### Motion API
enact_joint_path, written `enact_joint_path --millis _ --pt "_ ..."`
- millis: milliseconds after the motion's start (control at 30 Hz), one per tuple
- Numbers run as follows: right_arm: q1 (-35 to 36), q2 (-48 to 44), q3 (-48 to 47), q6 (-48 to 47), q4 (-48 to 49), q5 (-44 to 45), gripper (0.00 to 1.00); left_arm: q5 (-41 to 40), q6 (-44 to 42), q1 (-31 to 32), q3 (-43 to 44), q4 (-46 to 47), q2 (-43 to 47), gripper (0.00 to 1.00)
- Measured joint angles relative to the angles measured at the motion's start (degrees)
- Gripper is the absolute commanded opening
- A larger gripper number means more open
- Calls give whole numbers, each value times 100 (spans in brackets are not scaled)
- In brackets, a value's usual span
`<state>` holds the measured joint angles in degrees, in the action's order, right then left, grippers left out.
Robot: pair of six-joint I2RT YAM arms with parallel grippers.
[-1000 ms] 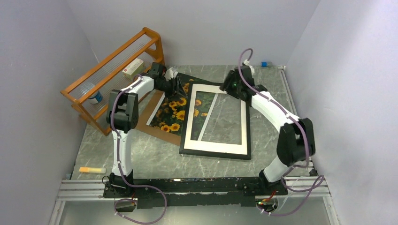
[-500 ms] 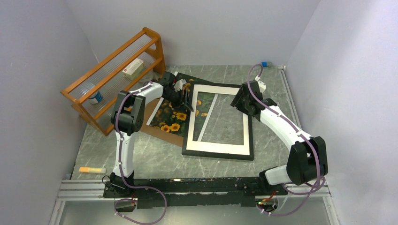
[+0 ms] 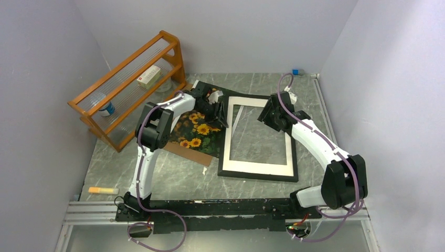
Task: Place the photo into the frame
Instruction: Move the photo frame to the center of the board.
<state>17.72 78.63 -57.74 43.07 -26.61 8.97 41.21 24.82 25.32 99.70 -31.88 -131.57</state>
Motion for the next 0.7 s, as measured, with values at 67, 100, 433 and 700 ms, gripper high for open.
enact_joint_path --millis 67,100,433,700 --pt "0 -17 0 0 0 -9 57 42 120 122 63 105 -72 51" --pt "-2 -24 0 0 -9 -9 57 76 175 197 101 168 -116 52" --pt "-52 -120 7 -7 -55 -11 58 92 428 861 420 382 -372 60" --pt "-70 -190 33 -39 -28 -302 59 -1381 -33 664 201 -83 452 75"
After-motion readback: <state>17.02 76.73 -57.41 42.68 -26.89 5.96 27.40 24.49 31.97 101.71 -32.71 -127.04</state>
